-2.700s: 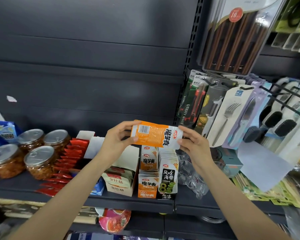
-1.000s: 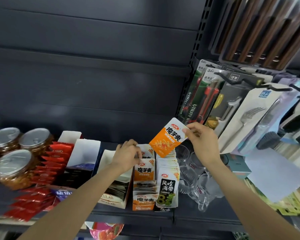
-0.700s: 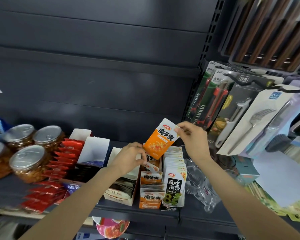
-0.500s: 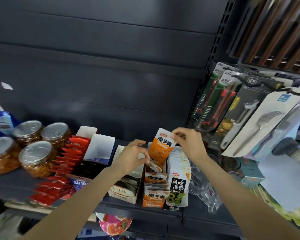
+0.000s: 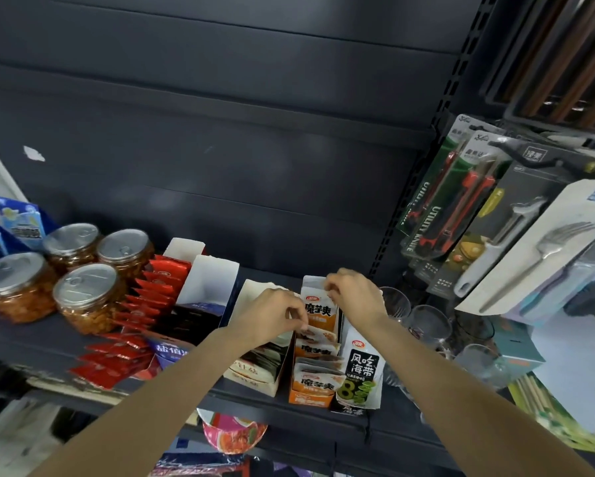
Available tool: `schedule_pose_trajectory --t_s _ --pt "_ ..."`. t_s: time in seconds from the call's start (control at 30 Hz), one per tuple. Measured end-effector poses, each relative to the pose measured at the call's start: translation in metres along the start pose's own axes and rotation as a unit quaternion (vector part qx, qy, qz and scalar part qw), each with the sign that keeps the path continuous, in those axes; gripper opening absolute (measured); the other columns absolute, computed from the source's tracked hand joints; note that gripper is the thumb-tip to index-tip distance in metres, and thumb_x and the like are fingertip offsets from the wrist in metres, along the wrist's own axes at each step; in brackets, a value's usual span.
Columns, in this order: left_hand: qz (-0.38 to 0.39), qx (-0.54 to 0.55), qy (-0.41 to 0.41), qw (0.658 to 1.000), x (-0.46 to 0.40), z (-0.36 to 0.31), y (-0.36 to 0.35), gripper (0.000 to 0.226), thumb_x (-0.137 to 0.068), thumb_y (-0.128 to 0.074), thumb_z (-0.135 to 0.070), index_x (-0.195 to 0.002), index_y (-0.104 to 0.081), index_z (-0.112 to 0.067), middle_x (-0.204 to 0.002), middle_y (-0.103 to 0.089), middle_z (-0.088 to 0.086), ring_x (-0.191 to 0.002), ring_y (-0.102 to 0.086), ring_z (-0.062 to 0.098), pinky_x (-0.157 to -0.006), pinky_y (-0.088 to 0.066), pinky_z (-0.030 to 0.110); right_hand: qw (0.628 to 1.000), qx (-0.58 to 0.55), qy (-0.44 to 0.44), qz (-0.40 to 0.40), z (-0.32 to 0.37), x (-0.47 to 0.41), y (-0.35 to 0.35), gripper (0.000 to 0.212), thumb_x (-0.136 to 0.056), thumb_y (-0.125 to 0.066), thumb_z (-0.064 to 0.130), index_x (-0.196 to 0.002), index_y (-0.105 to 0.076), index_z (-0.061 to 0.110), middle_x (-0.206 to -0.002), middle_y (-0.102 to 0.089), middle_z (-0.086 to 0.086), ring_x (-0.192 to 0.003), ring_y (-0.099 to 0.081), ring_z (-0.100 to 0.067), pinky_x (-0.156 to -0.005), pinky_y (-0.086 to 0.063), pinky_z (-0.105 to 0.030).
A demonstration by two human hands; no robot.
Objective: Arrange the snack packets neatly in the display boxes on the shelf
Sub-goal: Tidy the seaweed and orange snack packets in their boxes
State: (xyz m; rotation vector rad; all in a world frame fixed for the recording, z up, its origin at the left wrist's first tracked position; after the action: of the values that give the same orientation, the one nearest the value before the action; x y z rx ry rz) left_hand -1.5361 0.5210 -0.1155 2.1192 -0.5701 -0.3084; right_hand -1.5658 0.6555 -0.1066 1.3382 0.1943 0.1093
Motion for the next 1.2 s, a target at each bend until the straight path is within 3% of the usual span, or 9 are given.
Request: schedule_pose_trajectory --t_s 0.1,0.2,0.43,0.5,0.57,0.7,0.9,1.0,1.2 --pt "0.015 0.010 0.007 1.000 0.001 0.000 -0.004 0.008 -0.086 -0.067 -0.025 -0.090 -0.072 -0.020 -0.095 -0.067 -0.008 -0.077 -0.052 -0.003 -0.066 -0.035 0.005 0.997 0.061 0.033 0.020 0.003 -0.005 -0.010 0.017 -0.090 -0.052 0.005 -0.103 -0.060 0.012 -0.105 -0.051 -0.004 -0.097 -0.054 -0.021 -0.066 -0.037 -0.027" --pt "0.035 0.034 0.014 0.999 0.001 -0.002 -0.008 0.008 -0.086 -0.067 -0.024 -0.090 -0.072 -0.019 -0.094 -0.067 -0.008 -0.078 -0.052 -0.003 -0.067 -0.035 0.006 0.995 0.079 0.043 0.035 0.001 -0.007 -0.016 0.020 -0.090 -0.051 0.002 -0.105 -0.062 0.008 -0.108 -0.051 -0.006 -0.103 -0.053 -0.022 -0.074 -0.046 -0.029" --pt "0.092 0.049 0.026 0.994 0.010 -0.003 -0.018 0.008 -0.087 -0.065 -0.018 -0.093 -0.072 -0.017 -0.090 -0.063 -0.011 -0.084 -0.053 -0.001 -0.071 -0.037 0.008 0.997 -0.062 0.039 0.001 -0.001 0.021 0.008 0.029 -0.096 -0.048 0.011 -0.121 -0.062 0.011 -0.120 -0.055 -0.004 -0.110 -0.054 -0.018 -0.090 -0.044 -0.026" --pt "0.087 0.052 0.023 0.995 0.013 -0.005 -0.018 0.009 -0.087 -0.065 -0.016 -0.093 -0.072 -0.015 -0.091 -0.065 -0.009 -0.082 -0.054 0.000 -0.072 -0.037 0.007 0.991 -0.128 0.027 0.001 -0.001 0.036 0.015 0.024 -0.094 -0.053 0.014 -0.114 -0.067 0.012 -0.113 -0.064 -0.004 -0.102 -0.060 -0.016 -0.090 -0.045 -0.024" --pt "0.067 0.049 0.022 0.996 0.016 -0.006 -0.017 0.010 -0.087 -0.066 -0.014 -0.094 -0.072 -0.013 -0.096 -0.069 -0.002 -0.083 -0.055 0.003 -0.076 -0.040 0.009 0.984 -0.168 0.033 0.055 0.005 0.052 0.011 0.021 -0.091 -0.060 0.021 -0.108 -0.070 0.015 -0.106 -0.069 -0.001 -0.095 -0.063 -0.012 -0.090 -0.048 -0.026" --pt "0.001 0.055 0.033 0.998 0.021 -0.011 -0.014 0.009 -0.086 -0.067 -0.013 -0.092 -0.073 -0.014 -0.095 -0.069 0.000 -0.084 -0.058 0.007 -0.087 -0.049 0.024 0.979 -0.153 0.045 0.128 0.017 0.074 0.001 0.019 -0.088 -0.063 0.019 -0.105 -0.071 0.019 -0.103 -0.071 -0.001 -0.093 -0.064 -0.011 -0.087 -0.050 -0.028" --pt "-0.042 0.014 0.093 0.995 0.033 -0.003 -0.014 0.032 -0.082 -0.072 -0.027 -0.110 -0.064 -0.016 -0.108 -0.064 0.000 -0.097 -0.057 0.012 -0.088 -0.048 0.029 0.992 -0.114 -0.023 0.042 0.011 0.086 0.005 0.022 -0.090 -0.054 0.009 -0.100 -0.072 0.018 -0.097 -0.071 -0.003 -0.082 -0.064 -0.019 -0.075 -0.053 -0.035" --pt "0.002 0.027 0.126 0.992 0.039 0.006 -0.021 0.036 -0.083 -0.070 -0.032 -0.114 -0.062 -0.015 -0.112 -0.063 0.002 -0.103 -0.058 0.017 -0.092 -0.049 0.032 0.987 -0.148 -0.059 -0.033 0.002 0.095 0.020 0.022 -0.092 -0.053 0.008 -0.104 -0.071 0.015 -0.093 -0.072 -0.003 -0.080 -0.065 -0.018 -0.077 -0.054 -0.034" --pt "0.089 -0.017 0.100 0.991 0.043 -0.007 -0.031 0.025 -0.094 -0.055 -0.026 -0.112 -0.068 -0.014 -0.119 -0.065 0.004 -0.109 -0.058 0.020 -0.100 -0.044 0.036 0.969 -0.172 -0.086 -0.157 -0.007 0.111 0.060 0.017 -0.091 -0.056 0.009 -0.095 -0.072 0.012 -0.081 -0.071 -0.002 -0.073 -0.065 -0.016 -0.076 -0.054 -0.033"
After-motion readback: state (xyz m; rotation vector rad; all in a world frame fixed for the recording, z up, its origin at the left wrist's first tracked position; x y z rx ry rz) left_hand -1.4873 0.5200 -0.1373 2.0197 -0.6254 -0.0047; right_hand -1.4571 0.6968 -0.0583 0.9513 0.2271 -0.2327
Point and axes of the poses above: each hand's wrist, its own x-axis away from the middle knuckle, its own y-axis out of the back of the hand, z = x × y, the point moved 7 cm from there along -x, towards the middle knuckle
